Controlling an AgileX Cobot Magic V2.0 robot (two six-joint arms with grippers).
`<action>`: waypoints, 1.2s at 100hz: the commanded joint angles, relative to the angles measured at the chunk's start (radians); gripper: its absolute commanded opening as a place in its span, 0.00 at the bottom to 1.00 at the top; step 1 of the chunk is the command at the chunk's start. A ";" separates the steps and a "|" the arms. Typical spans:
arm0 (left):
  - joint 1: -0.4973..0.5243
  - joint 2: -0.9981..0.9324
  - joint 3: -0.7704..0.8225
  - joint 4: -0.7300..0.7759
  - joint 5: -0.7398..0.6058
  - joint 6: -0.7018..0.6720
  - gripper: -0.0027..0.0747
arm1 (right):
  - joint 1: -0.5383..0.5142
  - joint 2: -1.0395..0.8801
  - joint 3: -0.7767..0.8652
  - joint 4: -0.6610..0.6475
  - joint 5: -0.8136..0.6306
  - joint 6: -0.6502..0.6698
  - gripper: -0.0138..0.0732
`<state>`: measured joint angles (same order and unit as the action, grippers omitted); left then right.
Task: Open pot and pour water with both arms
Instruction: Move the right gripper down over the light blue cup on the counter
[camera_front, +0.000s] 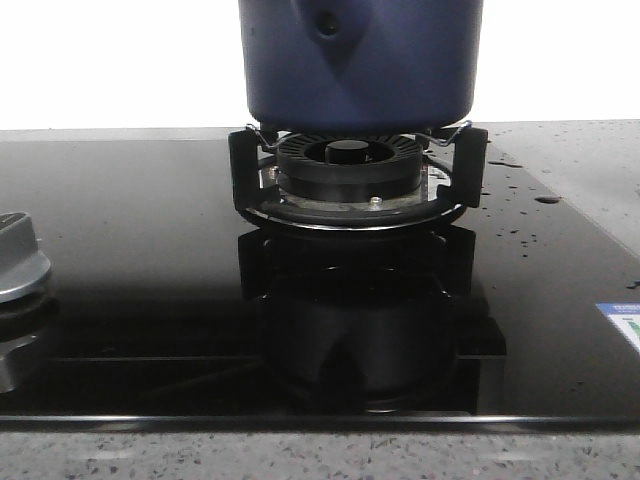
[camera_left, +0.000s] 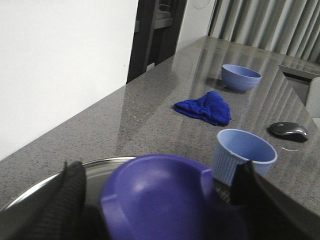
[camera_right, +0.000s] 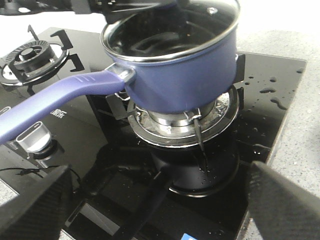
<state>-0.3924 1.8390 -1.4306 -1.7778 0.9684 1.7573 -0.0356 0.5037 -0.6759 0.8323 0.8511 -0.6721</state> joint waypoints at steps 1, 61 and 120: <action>-0.015 -0.040 -0.029 -0.057 0.037 -0.012 0.57 | 0.003 0.004 -0.035 0.047 -0.051 -0.011 0.85; 0.053 -0.229 -0.089 -0.027 0.047 -0.142 0.32 | 0.003 0.004 -0.035 -0.013 -0.442 -0.011 0.85; 0.148 -0.634 -0.085 0.180 0.008 -0.323 0.32 | -0.114 0.004 0.259 -0.166 -0.760 -0.005 0.85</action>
<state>-0.2472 1.2595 -1.4822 -1.5245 1.0026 1.4476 -0.1410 0.5037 -0.4442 0.6159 0.2024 -0.6721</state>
